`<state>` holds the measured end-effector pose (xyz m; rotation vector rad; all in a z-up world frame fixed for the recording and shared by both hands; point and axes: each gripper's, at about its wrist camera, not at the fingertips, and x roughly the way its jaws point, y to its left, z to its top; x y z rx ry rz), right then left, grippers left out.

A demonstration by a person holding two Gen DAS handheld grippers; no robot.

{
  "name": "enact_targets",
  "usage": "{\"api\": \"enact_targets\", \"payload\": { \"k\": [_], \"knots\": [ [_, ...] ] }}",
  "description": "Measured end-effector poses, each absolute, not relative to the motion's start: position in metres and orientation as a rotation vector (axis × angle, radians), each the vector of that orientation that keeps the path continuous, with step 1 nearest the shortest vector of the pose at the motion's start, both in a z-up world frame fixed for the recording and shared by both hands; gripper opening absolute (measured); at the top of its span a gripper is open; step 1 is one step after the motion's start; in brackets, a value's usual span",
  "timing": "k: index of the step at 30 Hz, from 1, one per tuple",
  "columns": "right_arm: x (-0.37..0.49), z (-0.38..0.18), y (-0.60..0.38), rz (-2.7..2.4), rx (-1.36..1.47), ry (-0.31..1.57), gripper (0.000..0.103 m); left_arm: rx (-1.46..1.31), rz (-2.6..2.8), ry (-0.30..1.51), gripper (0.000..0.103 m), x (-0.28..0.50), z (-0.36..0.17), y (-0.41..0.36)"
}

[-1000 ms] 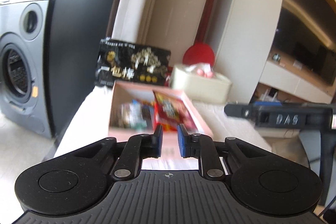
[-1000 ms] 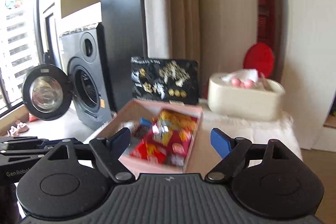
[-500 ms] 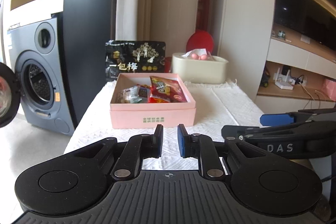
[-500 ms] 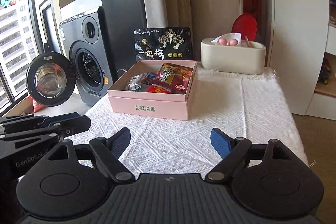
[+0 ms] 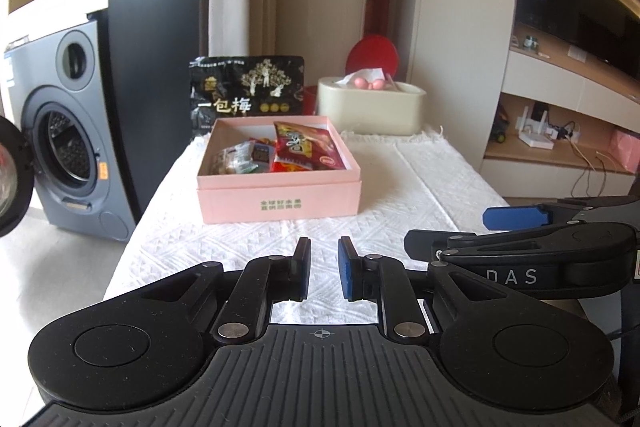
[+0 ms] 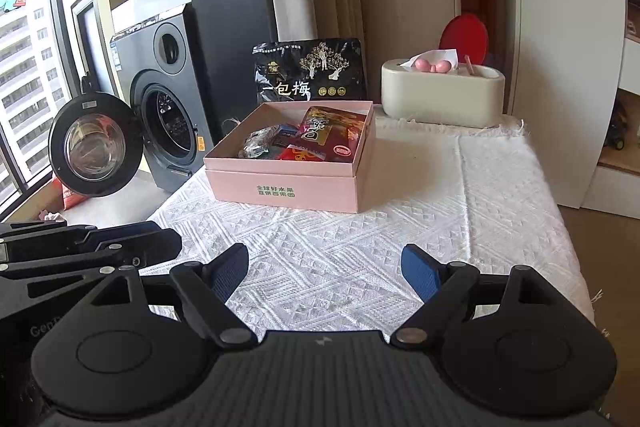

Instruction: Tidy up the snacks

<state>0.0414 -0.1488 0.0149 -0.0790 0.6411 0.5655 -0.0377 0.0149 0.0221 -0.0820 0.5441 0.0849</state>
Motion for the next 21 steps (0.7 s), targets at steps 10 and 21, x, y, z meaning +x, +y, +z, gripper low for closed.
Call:
{"api": "enact_targets", "payload": {
  "k": [10, 21],
  "knots": [
    [0.0434, 0.0107, -0.1484, 0.561, -0.075, 0.667, 0.084, -0.097, 0.086, 0.559, 0.019, -0.0361, 0.0201, 0.0174],
    [0.0426, 0.0096, -0.1479, 0.561, -0.075, 0.677, 0.084, -0.103, 0.08, 0.569, 0.019, -0.0335, 0.0192, 0.0176]
  ]
}}
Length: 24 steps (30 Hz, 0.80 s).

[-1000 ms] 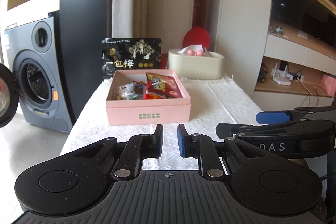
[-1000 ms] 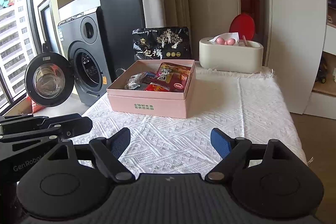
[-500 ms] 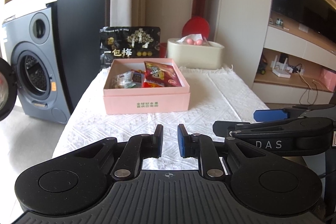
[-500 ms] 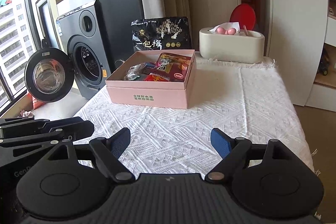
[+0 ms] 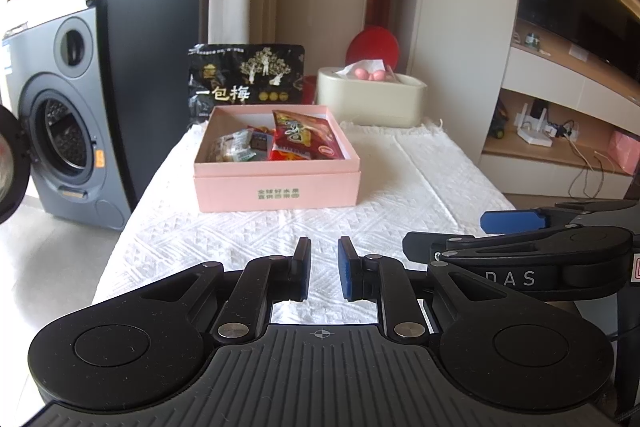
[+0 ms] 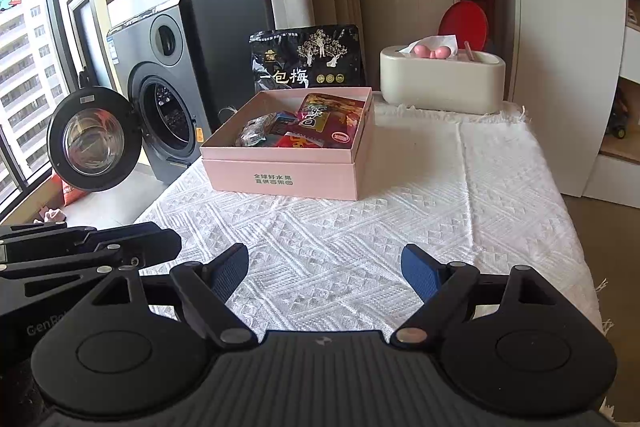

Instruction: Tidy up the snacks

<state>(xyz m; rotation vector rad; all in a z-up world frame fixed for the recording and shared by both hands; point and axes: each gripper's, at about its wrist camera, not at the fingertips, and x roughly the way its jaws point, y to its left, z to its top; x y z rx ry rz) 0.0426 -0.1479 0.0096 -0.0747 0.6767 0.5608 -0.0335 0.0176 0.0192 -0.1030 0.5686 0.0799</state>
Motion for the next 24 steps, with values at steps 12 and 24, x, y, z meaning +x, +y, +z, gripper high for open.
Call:
{"api": "enact_targets", "payload": {
  "k": [12, 24],
  "knots": [
    [0.0423, 0.0096, -0.1482, 0.559, -0.072, 0.674, 0.084, -0.103, 0.081, 0.57, 0.019, -0.0342, 0.0186, 0.0171],
    [0.043, 0.0077, -0.1487, 0.563, -0.063, 0.689, 0.084, -0.111, 0.083, 0.57, 0.019, -0.0321, 0.0147, 0.0185]
  ]
}}
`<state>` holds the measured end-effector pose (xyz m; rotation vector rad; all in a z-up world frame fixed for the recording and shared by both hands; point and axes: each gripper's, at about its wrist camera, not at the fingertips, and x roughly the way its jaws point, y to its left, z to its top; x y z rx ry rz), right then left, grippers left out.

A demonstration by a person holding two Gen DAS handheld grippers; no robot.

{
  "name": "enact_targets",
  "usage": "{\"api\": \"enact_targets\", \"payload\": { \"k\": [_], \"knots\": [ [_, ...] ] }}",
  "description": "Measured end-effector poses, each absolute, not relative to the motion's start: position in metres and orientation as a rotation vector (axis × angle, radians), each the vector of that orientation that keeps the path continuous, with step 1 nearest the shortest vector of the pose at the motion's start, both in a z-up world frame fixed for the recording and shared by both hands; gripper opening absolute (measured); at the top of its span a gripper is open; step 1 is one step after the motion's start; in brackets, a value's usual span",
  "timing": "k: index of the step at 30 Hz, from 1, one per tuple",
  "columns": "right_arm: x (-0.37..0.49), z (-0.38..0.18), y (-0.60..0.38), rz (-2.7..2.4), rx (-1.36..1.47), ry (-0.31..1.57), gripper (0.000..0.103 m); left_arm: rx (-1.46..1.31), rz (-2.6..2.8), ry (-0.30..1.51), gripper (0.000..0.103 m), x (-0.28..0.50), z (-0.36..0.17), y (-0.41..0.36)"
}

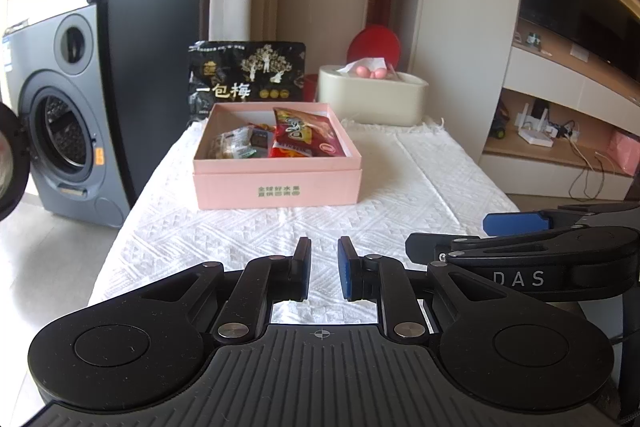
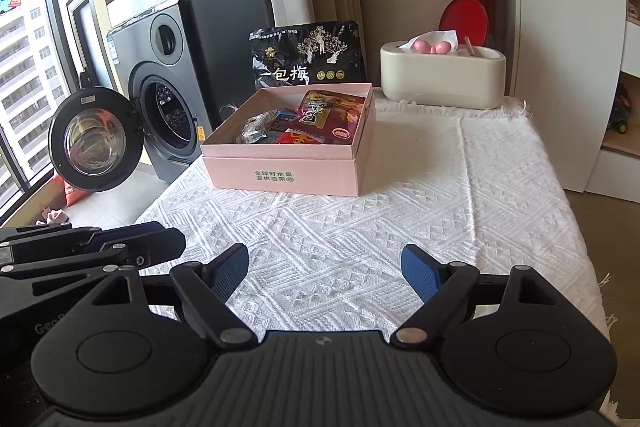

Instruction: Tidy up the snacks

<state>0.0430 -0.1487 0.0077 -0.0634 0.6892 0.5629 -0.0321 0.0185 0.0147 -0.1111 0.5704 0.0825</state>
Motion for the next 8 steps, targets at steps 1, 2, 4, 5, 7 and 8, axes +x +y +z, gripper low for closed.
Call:
{"api": "enact_targets", "payload": {
  "k": [1, 2, 4, 5, 7, 8],
  "knots": [
    [0.043, 0.008, -0.149, 0.563, -0.062, 0.689, 0.084, -0.112, 0.081, 0.568, 0.019, -0.032, 0.014, 0.019],
    [0.043, 0.007, -0.149, 0.563, -0.06, 0.69, 0.084, -0.112, 0.079, 0.565, 0.019, -0.032, 0.013, 0.019],
    [0.045, 0.006, -0.149, 0.56, -0.058, 0.693, 0.084, -0.115, 0.08, 0.562, 0.019, -0.032, 0.012, 0.02],
    [0.046, 0.005, -0.148, 0.559, -0.059, 0.696, 0.084, -0.12, 0.083, 0.562, 0.019, -0.032, 0.011, 0.021],
    [0.05, 0.003, -0.146, 0.556, -0.066, 0.704, 0.084, -0.147, 0.109, 0.577, 0.019, -0.028, 0.007, 0.027],
    [0.052, 0.001, -0.144, 0.554, -0.072, 0.708, 0.084, -0.167, 0.113, 0.589, 0.019, -0.026, 0.004, 0.031]
  ]
}}
